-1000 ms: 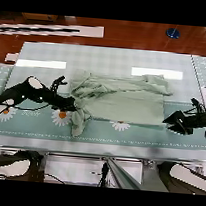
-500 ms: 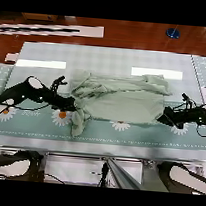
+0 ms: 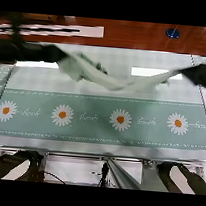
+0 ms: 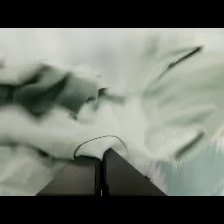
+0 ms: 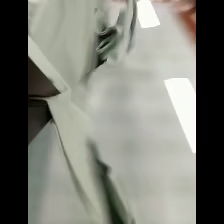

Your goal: Fold the shirts.

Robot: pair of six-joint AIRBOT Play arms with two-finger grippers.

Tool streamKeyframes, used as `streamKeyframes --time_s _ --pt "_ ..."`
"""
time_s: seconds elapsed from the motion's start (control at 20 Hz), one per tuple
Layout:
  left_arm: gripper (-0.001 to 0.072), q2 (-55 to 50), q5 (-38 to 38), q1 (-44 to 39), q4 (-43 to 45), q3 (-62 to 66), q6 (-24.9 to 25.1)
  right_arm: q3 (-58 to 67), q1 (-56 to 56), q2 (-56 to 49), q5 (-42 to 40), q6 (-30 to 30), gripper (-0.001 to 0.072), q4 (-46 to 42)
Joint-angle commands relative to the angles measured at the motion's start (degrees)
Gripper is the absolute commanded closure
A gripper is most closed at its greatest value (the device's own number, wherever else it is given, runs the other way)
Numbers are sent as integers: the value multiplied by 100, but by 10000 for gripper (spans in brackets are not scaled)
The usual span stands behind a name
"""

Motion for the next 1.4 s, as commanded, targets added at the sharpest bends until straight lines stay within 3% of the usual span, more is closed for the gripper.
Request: streamKeyframes --time_s 0.0,0.25,0.5,0.6,0.75,0.95,1.15,1.25,1.35 --pt "682 1064 1043 0 354 1628 -9 1628 4 997 -837 291 694 313" --pt "683 1681 942 0 699 2964 -48 3882 4 1268 -1226 1329 694 -1097" --pt "684 2072 332 0 732 3532 -608 5171 4 1268 -909 1971 694 -2201" --pt "685 2166 -192 0 990 3858 -1117 5580 4 1268 -455 2184 694 -2608" --pt "685 2201 -1482 0 1532 4448 -2326 5869 4 1340 463 2354 694 -2914" --pt "685 2175 -3220 0 1532 4651 -3499 5866 4 1362 1912 2400 695 -3491" --pt "685 2026 -4518 0 1679 3928 -3390 5810 11 846 3829 1895 695 -4304" --pt "684 1902 -4319 0 1941 3233 -2894 5569 72 490 3580 1725 695 -4179" --pt "684 1633 -3650 0 2205 2524 -2481 5388 72 -122 3373 1720 695 -4223"
